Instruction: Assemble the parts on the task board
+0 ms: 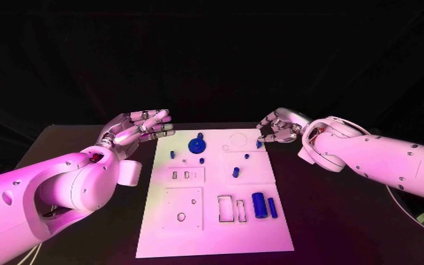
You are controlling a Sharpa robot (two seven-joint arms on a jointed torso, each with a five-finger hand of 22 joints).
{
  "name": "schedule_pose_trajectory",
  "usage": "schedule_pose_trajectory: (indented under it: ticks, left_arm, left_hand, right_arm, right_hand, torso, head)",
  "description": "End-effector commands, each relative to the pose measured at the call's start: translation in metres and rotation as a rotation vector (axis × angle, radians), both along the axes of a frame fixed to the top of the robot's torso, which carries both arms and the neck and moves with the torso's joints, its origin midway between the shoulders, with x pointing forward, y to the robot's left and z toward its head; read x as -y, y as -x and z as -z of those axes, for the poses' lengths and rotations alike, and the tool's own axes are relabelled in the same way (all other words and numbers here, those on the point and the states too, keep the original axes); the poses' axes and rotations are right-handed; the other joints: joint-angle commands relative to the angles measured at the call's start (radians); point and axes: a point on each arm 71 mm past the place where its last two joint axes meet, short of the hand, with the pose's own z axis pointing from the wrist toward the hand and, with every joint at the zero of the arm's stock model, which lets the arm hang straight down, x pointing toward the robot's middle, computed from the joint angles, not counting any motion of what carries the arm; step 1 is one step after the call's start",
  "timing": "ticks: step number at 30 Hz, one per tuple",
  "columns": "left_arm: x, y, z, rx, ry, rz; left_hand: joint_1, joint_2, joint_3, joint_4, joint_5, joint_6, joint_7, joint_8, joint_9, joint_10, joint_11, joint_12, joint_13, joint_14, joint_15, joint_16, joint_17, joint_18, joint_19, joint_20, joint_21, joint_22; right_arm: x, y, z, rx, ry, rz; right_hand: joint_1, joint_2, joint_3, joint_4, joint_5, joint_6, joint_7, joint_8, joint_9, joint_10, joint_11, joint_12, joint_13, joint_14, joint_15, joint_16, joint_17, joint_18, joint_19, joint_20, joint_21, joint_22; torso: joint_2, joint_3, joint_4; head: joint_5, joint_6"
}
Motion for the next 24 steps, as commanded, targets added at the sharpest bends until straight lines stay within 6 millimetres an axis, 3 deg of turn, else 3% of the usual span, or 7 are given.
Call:
schedule_pose_trajectory:
  ticks: [1, 13, 24]
  left_arm:
    - [0.003, 0.0, -0.001, 0.008, 0.008, 0.028]
    - [0.001, -0.002, 0.0, 0.007, 0.006, 0.022]
    - [0.001, -0.002, 0.0, 0.007, 0.005, 0.021]
  left_hand:
    - [0.008, 0.006, 0.002, -0.007, -0.001, 0.002, 0.004, -0.004, 0.0, -0.006, -0.001, -0.005, -0.001, 0.004, 0.001, -0.004, 0.0, 0.013, 0.005, 0.001, 0.003, -0.002]
    - [0.008, 0.006, 0.002, -0.007, -0.001, 0.002, 0.004, -0.004, 0.0, -0.006, -0.001, -0.005, -0.001, 0.004, 0.001, -0.004, 0.0, 0.013, 0.005, 0.001, 0.003, -0.002]
    - [0.008, 0.006, 0.002, -0.007, -0.001, 0.002, 0.004, -0.004, 0.0, -0.006, -0.001, -0.005, -0.001, 0.004, 0.001, -0.004, 0.0, 0.013, 0.005, 0.001, 0.003, -0.002]
  right_arm:
    - [0.003, 0.0, 0.004, -0.032, -0.02, -0.043]
    - [0.013, -0.003, 0.017, -0.061, 0.008, -0.02]
    - [0.009, -0.008, 0.027, -0.075, 0.023, -0.016]
  right_hand:
    - [0.002, -0.007, -0.002, -0.004, 0.004, -0.007, 0.003, -0.004, -0.001, -0.003, 0.003, -0.001, 0.003, 0.075, 0.007, -0.001, 0.131, 0.007, 0.069, 0.009, -0.002, 0.22]
    - [0.003, -0.008, -0.003, -0.005, 0.006, -0.007, 0.003, -0.004, -0.001, 0.002, 0.003, 0.004, 0.008, 0.076, 0.007, 0.001, 0.136, 0.007, 0.07, 0.009, -0.001, 0.221]
    - [0.005, -0.004, -0.003, -0.005, 0.009, -0.001, 0.003, -0.003, 0.001, 0.006, 0.003, 0.008, 0.012, 0.077, 0.008, 0.003, 0.14, 0.006, 0.072, 0.009, 0.001, 0.224]
  torso:
    - [0.001, 0.0025, -0.0014]
    - [-0.001, -0.0014, -0.0011]
    - [-0.002, -0.0015, 0.0008]
  head:
    - [0.003, -0.008]
    - [0.005, -0.015]
    - [0.01, -0.017]
